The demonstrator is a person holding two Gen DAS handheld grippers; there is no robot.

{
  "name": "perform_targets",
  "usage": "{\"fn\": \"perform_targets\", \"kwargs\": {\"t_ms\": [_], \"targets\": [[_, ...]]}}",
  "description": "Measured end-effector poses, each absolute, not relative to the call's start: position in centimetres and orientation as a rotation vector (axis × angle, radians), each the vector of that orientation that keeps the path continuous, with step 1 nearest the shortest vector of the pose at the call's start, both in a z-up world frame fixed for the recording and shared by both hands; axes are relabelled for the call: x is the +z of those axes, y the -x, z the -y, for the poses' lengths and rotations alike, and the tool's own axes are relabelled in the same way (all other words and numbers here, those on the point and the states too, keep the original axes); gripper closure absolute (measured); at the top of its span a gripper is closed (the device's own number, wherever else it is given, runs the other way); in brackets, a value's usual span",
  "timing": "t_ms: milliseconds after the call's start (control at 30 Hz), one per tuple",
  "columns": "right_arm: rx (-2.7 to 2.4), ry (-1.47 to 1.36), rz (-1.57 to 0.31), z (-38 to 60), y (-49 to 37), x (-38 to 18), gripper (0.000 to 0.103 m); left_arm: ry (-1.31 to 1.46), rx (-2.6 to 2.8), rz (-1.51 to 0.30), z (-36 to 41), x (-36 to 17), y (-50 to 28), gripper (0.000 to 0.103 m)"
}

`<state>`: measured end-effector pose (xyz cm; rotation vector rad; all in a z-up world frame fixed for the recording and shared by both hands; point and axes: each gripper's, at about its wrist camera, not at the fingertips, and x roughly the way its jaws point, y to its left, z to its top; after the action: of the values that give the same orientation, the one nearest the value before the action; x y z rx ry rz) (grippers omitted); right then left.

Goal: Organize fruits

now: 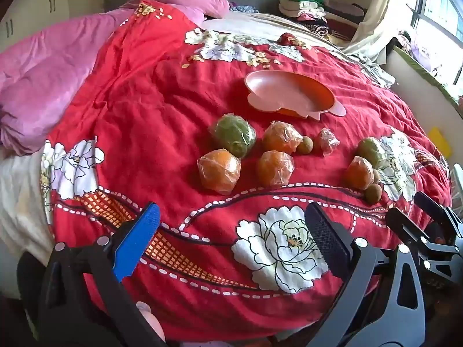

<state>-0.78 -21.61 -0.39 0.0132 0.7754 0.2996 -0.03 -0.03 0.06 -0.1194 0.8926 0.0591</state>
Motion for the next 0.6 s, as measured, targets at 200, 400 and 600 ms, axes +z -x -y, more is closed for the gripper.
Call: {"fn": "perform_targets", "kwargs": {"t_ms": [200, 400, 600], "targets": [[0.302, -0.011, -0.777, 21.53, 0.79, -0.36, 0.004, 0.108, 0.075, -0.892, 0.39, 0.29, -0.01, 0.009], [0.300, -0.007, -0.776, 21.50, 0.78, -0.32, 0.004, 0.106, 0.075, -0.892, 0.14, 0.54, -0.18, 0.009], [0.300, -0.007, -0.776, 21.55, 0.76, -0.28, 0.004, 0.101, 0.076, -0.891, 0.10, 0.21, 0.05, 0.009]]}}
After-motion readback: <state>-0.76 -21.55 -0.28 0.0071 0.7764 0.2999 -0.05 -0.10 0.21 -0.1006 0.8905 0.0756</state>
